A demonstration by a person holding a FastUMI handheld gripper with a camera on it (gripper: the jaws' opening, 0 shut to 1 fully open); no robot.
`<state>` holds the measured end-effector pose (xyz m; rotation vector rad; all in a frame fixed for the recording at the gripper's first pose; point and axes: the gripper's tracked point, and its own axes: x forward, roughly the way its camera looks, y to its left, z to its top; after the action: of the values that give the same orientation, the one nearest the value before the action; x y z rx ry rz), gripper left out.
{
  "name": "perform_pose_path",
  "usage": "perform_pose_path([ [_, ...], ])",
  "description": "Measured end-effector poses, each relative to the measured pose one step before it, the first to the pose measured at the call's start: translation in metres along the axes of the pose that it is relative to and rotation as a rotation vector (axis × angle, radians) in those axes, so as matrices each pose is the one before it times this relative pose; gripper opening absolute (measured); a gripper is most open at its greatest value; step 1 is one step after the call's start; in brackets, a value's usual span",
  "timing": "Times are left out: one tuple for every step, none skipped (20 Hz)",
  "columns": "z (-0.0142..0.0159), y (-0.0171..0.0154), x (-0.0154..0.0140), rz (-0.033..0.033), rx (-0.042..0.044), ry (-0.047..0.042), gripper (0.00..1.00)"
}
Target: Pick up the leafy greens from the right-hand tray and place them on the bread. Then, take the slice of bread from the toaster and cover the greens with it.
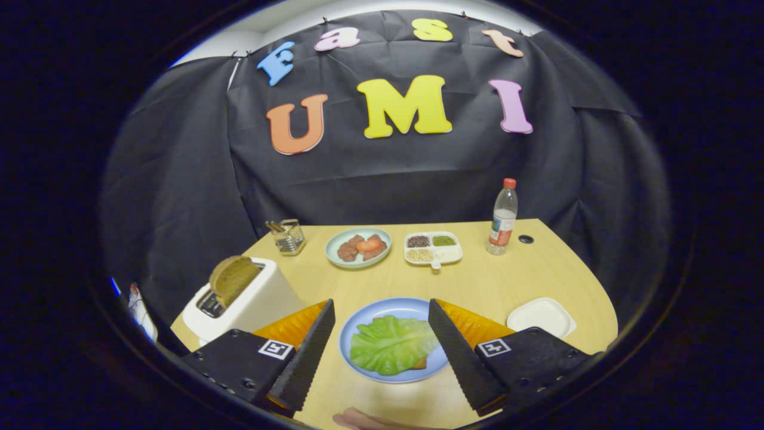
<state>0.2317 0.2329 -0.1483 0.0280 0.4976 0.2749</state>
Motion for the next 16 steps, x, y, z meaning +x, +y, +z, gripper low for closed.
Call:
perform_pose_path([
  [0.00966,0.01345,-0.00509,0.01119,-0.00948,-0.01838,0.96],
  [0.00922,0.01226,-0.00413,0.00503,-0.00512,-0.01322,0.96],
  [0.00778,0.01246,-0.00165,0.00312,0.00166,-0.00907,0.96],
  [0.00726,0.01367,-0.00054,0.00778,-0.00527,-0.00559,0.96],
  [0.00681,0.01636,0.00214,0.01446,-0.00727,-0.00977,0.96],
  [0.00660,0.01538,0.00302,0.01134,-0.00395,-0.01160,0.96],
  [0.00374,0.01321,0.00384,0.00444,-0.00238,-0.00415,0.96],
  [0.00137,0.01296,0.00486,0.00629,-0.00274,0.00033,0.96],
  [0.00027,0.01369,0.00629,0.00590,-0.00393,0.00373,0.96],
  [-0.00034,0.01229,0.00533,0.00738,-0.00611,0.00323,0.96],
  [-0.00286,0.01160,0.00769,0.00602,-0.00892,0.00493,0.96],
  [-0.00264,0.01055,0.00565,0.00354,-0.00901,0.00269,0.96],
  [-0.00470,0.00967,0.00624,-0.00047,-0.00954,0.00853,0.96],
  [-0.00593,0.00776,0.00688,-0.00046,-0.00650,0.01473,0.96],
  [-0.00677,0.00837,0.00803,0.00156,-0.00268,0.01771,0.96],
  [-0.00567,0.00604,0.00526,-0.00519,-0.00493,0.01620,0.96],
])
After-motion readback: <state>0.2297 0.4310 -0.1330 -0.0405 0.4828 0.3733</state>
